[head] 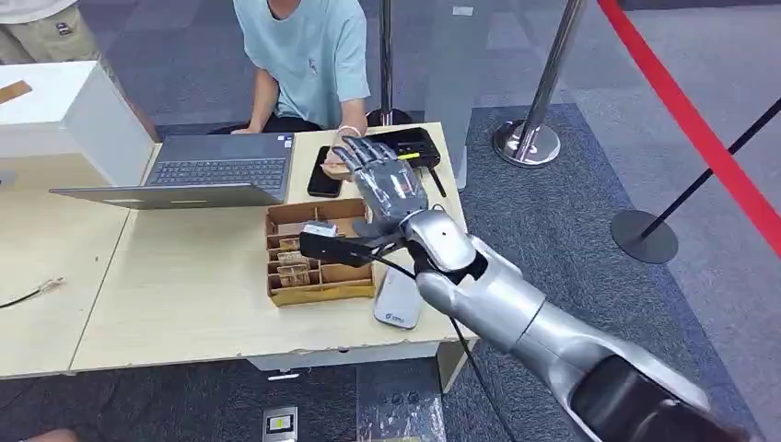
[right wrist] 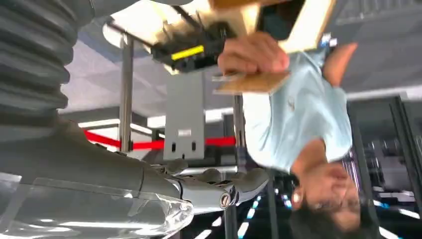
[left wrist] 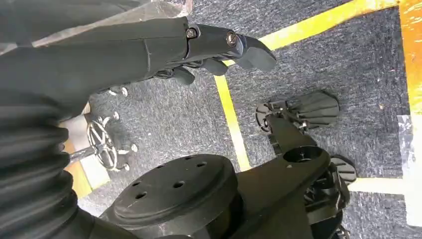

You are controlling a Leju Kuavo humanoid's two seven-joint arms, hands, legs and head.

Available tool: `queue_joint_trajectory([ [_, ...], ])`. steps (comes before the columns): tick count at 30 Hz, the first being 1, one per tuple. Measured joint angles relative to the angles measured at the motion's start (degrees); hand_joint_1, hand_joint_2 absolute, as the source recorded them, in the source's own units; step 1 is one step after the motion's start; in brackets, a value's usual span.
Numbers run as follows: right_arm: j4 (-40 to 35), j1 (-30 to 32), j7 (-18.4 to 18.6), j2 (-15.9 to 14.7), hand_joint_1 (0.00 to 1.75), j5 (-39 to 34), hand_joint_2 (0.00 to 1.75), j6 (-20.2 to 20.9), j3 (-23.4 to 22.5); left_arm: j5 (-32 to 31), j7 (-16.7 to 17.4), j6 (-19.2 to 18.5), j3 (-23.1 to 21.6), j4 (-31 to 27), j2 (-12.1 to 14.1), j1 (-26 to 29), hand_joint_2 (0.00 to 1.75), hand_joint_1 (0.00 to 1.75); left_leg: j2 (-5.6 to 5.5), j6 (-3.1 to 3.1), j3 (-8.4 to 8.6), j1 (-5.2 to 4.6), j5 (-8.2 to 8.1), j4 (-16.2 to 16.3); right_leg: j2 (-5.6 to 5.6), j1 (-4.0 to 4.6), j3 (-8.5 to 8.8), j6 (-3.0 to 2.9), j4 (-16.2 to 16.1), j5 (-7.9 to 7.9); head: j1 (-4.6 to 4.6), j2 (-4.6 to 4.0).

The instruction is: Pass the card to the sensor for recognition and then transmit it.

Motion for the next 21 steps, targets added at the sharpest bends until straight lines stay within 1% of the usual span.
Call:
queue_joint_trajectory([
  [4,4.83,-0.17,-0.44,1.82,0.0,-0.39,1.75,-0.87,1.03,-0.07,0.02,0.0,-0.15,0.0,0.0,0.02,1.75,0.0,0.0,0.0,0.02,0.0,0.0,0.01,0.0,0.0,0.0,0.0,0.0,0.0,0.0,0.0],
  [6,7.04,-0.28,-0.68,2.58,0.0,-1.0,1.75,-2.21,1.46,-0.15,0.28,0.0,-0.46,0.0,0.0,0.03,1.75,0.0,0.02,0.0,0.04,0.01,0.0,0.01,0.01,0.0,0.0,0.0,0.0,0.0,-0.02,0.0],
  [7,8.13,-0.35,-0.81,2.89,0.07,-1.27,1.75,-2.86,1.57,-0.15,0.31,0.0,-0.57,0.0,0.0,0.04,1.75,0.0,0.03,0.0,0.05,0.01,0.0,0.01,0.01,0.0,0.0,0.0,0.0,0.0,0.0,0.0],
  [8,9.12,-0.41,-1.01,3.19,0.07,-1.4,1.75,-3.52,1.62,-0.17,0.31,0.0,-0.68,0.0,0.0,0.04,1.75,0.0,0.02,0.0,0.05,0.01,0.0,0.01,0.01,0.0,0.0,0.0,0.0,0.0,0.0,0.0],
  [12,12.33,-0.62,-1.42,3.76,0.05,-2.08,1.75,-5.62,1.64,-0.17,0.39,0.17,-1.05,0.0,0.0,0.16,1.75,0.0,0.04,0.0,0.06,0.01,0.0,0.01,0.02,0.0,0.0,0.0,0.0,0.0,-0.02,0.0],
  [17,14.78,-0.62,-1.51,4.11,0.07,-2.25,1.75,-5.86,1.64,-0.24,0.68,0.17,-1.25,0.0,0.0,0.2,1.75,0.0,0.04,0.0,0.05,0.0,0.0,0.02,0.02,0.0,0.0,0.0,0.0,0.0,0.0,0.0],
  [18,15.29,-0.63,-1.51,4.2,0.1,-2.25,1.75,-5.86,1.64,-0.24,0.72,0.17,-1.31,0.0,0.0,0.2,1.75,0.0,0.03,0.0,0.06,0.01,0.0,0.02,0.02,0.0,0.0,0.0,0.0,0.0,0.0,0.0],
  [21,16.31,-0.61,-1.51,4.42,0.33,-2.62,1.75,-5.9,1.62,-0.24,0.94,0.18,-1.35,0.0,0.0,0.23,1.75,0.0,0.04,0.0,0.06,0.01,0.0,0.02,0.02,0.0,-0.01,0.0,0.0,0.0,0.0,0.0],
])
